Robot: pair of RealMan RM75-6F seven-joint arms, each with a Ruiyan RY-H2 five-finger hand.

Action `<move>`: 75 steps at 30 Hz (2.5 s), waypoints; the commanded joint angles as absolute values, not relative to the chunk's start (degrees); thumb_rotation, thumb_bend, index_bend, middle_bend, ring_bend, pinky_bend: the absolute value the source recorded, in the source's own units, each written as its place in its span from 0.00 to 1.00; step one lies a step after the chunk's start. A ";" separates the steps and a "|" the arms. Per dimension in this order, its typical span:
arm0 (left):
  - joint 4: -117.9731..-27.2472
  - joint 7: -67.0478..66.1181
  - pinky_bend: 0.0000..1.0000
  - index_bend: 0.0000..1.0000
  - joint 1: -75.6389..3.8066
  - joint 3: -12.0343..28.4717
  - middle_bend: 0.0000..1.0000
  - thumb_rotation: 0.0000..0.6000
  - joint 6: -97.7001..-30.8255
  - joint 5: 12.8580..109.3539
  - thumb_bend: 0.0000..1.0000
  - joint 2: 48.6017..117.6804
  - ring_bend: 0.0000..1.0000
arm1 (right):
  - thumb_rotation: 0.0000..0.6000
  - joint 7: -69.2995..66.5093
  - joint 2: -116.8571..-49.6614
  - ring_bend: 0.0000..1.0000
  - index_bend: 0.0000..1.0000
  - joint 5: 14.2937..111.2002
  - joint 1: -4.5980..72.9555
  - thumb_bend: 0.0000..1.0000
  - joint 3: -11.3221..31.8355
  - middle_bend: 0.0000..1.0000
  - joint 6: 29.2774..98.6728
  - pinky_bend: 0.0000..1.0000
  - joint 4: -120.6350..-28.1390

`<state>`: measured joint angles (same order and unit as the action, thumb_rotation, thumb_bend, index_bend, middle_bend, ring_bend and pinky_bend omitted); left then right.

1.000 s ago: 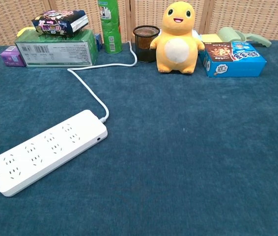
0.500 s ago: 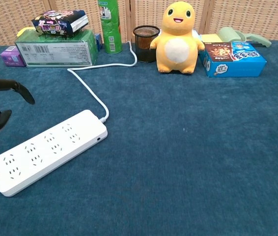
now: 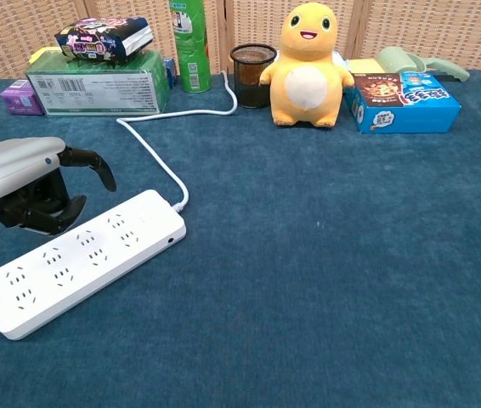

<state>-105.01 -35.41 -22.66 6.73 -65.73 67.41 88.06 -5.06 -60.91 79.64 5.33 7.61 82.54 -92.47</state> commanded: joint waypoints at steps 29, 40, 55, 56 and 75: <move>-97.79 -34.92 1.00 0.32 -29.34 5.89 1.00 1.00 -62.07 60.09 0.65 92.87 1.00 | 1.00 -5.85 -60.80 0.07 0.06 78.83 5.55 0.00 7.79 0.09 81.65 0.00 -91.98; -97.45 -35.20 1.00 0.32 -30.34 5.48 1.00 1.00 -62.94 59.16 0.65 93.29 1.00 | 1.00 -6.10 -60.74 0.07 0.06 78.79 5.53 0.00 7.82 0.09 81.64 0.00 -91.91; -97.03 -35.72 1.00 0.32 -31.39 4.90 1.00 1.00 -63.37 57.36 0.64 93.65 1.00 | 1.00 -6.20 -60.68 0.07 0.06 78.76 5.53 0.00 7.82 0.09 81.61 0.00 -91.87; -96.88 -35.73 1.00 0.32 -31.44 4.81 1.00 1.00 -63.27 57.15 0.64 93.67 1.00 | 1.00 -6.22 -60.68 0.07 0.06 78.80 5.52 0.00 7.82 0.09 81.63 0.00 -91.87; -98.00 -35.03 1.00 0.32 -32.05 4.26 1.00 1.00 -63.92 57.02 0.63 92.92 1.00 | 1.00 -6.11 -60.62 0.07 0.06 79.12 5.47 0.00 7.66 0.09 81.75 0.00 -92.12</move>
<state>-97.99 -35.03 -32.05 4.27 -63.91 57.03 92.92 -6.12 -60.62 79.12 5.48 7.66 81.75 -92.12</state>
